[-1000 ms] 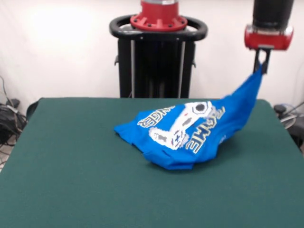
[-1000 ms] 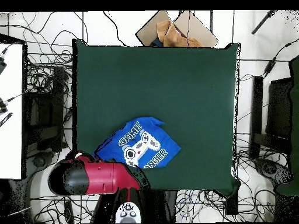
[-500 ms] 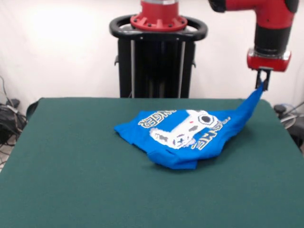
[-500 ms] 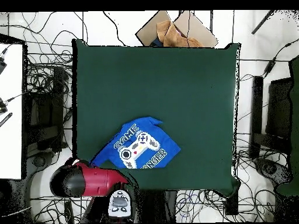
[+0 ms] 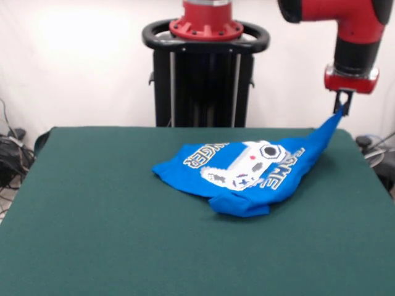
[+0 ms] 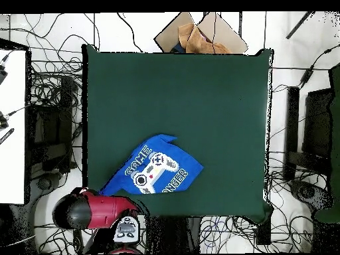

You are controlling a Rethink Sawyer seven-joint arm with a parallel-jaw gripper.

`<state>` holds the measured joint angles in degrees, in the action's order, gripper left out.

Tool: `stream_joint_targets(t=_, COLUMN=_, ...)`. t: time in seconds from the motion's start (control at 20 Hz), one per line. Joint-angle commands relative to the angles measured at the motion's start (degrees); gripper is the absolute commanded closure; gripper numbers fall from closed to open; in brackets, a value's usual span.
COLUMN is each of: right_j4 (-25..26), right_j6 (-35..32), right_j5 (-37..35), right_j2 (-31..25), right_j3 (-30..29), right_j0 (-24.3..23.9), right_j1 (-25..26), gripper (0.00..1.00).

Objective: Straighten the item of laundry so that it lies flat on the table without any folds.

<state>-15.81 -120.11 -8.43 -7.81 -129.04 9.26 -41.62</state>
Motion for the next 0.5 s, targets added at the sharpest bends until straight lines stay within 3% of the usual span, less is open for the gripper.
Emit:
stream_joint_targets(t=0.05, right_j4=-0.9, right_j6=-10.7, right_j5=3.7, right_j2=-1.3, right_j3=-0.6, right_j0=-2.2, right_j1=5.0, gripper=1.00)
stream_joint_targets(t=0.5, right_j4=3.2, right_j6=-7.7, right_j5=7.7, right_j2=-1.2, right_j3=1.4, right_j0=-6.4, right_j1=10.2, gripper=1.00)
